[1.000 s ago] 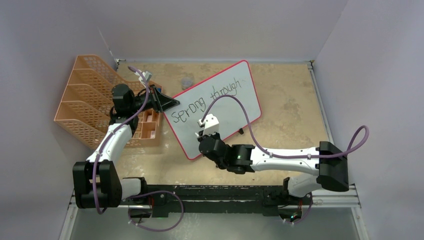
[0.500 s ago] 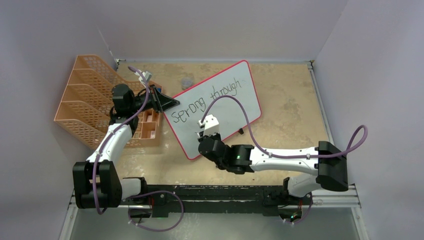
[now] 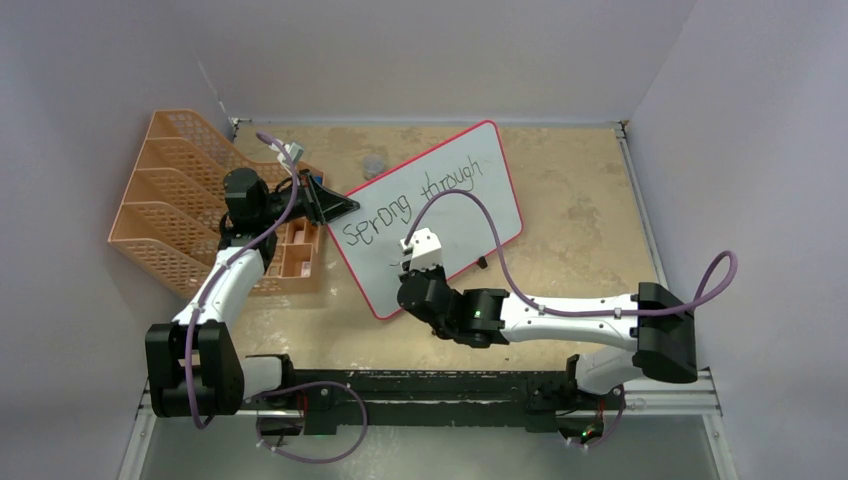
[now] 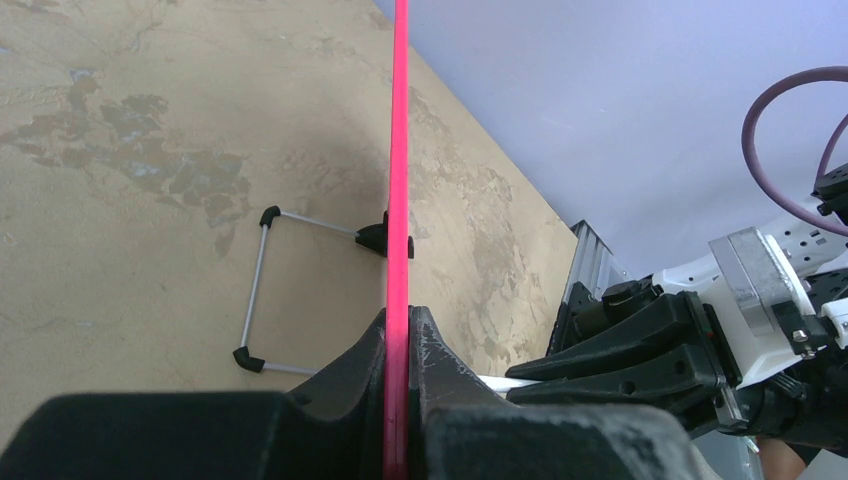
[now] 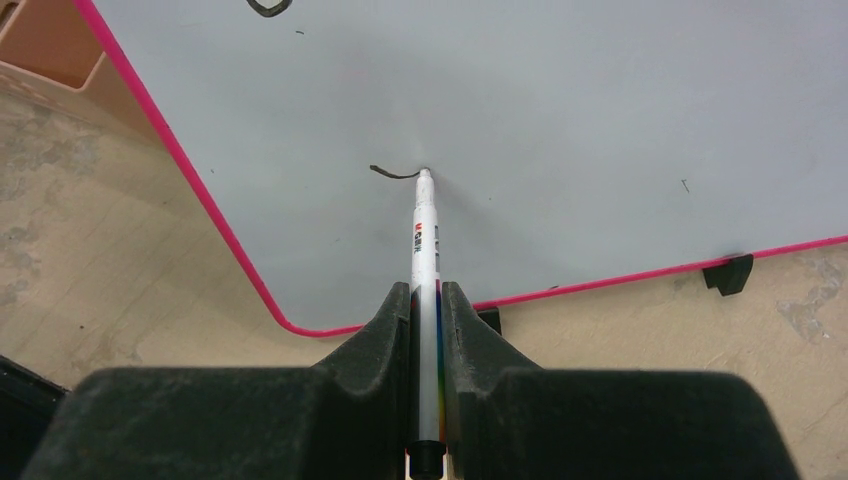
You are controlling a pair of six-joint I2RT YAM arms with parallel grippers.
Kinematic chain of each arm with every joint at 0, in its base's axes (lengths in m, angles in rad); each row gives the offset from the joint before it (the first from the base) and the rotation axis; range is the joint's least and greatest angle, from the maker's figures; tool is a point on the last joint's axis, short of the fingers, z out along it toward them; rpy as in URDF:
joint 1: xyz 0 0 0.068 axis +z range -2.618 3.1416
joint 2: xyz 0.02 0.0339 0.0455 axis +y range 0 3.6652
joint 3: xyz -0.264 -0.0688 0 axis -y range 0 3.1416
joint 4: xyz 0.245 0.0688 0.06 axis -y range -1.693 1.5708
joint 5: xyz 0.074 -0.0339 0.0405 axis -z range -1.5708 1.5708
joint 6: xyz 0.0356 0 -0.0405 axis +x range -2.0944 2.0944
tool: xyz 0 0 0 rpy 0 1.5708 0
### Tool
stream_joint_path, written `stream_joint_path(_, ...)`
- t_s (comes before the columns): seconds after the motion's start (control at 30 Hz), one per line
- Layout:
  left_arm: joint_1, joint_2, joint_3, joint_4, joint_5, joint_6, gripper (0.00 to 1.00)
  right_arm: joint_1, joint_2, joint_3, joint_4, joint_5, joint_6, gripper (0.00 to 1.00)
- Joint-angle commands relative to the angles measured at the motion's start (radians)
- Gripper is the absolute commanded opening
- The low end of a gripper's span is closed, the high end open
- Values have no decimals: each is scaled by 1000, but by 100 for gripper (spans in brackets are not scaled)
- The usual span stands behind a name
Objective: Write a sentence on the whiteboard
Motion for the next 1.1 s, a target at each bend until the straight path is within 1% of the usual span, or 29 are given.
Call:
stream_joint_path(0.0, -24, -10, 12, -19, 38, 38, 0, -3, -54, 33, -2, 20, 2, 0)
stream_joint_path(0.17, -24, -9, 12, -19, 36, 38, 0, -3, -93, 33, 11, -16, -15, 0)
stream_joint_path(0.4, -25, -9, 12, -19, 38, 38, 0, -2, -51, 59, 14, -64, -39, 0)
stream_joint_path(0.8, -23, -13, 12, -20, 38, 38, 0, -10, -29, 70, 8, -36, -38, 0)
stream_joint_path(1.07, -24, -13, 12, -21, 39, 40, 0, -24, -21, 71, 21, -42, -52, 0)
